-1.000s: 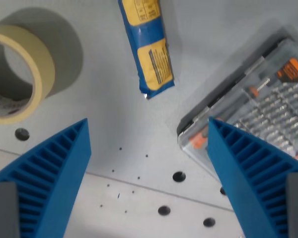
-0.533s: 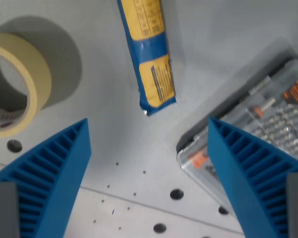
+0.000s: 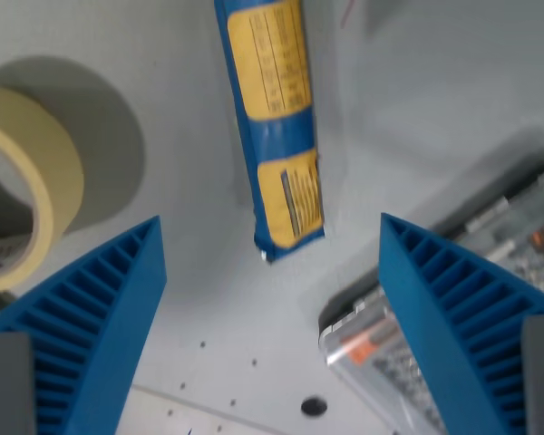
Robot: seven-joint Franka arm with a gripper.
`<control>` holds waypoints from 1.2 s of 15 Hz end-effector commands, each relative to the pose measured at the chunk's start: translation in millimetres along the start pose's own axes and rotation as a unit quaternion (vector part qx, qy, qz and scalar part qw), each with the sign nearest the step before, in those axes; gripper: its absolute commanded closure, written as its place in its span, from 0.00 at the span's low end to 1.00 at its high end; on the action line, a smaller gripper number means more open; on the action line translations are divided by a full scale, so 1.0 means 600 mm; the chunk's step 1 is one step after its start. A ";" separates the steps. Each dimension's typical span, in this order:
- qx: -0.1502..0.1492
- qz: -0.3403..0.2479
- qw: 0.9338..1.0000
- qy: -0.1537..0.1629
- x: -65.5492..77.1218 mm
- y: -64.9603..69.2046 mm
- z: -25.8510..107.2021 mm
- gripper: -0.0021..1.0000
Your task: Move above the blue bag
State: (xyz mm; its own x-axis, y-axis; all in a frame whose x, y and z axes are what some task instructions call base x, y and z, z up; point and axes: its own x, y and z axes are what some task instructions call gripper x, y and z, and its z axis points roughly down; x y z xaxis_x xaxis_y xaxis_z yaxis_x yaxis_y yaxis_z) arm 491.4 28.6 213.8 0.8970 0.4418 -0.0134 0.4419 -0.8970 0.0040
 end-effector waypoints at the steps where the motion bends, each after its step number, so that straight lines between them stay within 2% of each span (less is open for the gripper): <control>1: 0.001 -0.052 0.999 -0.015 0.021 0.003 0.012 0.00; 10: -0.004 -0.071 0.997 -0.013 0.046 0.003 0.060 0.00; 18: -0.007 -0.069 0.998 -0.012 0.060 0.004 0.084 0.00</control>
State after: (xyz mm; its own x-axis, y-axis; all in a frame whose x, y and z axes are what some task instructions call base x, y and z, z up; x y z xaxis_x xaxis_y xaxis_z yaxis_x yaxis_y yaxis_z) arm 516.9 39.2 164.2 0.8503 0.5258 -0.0229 0.5259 -0.8505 -0.0043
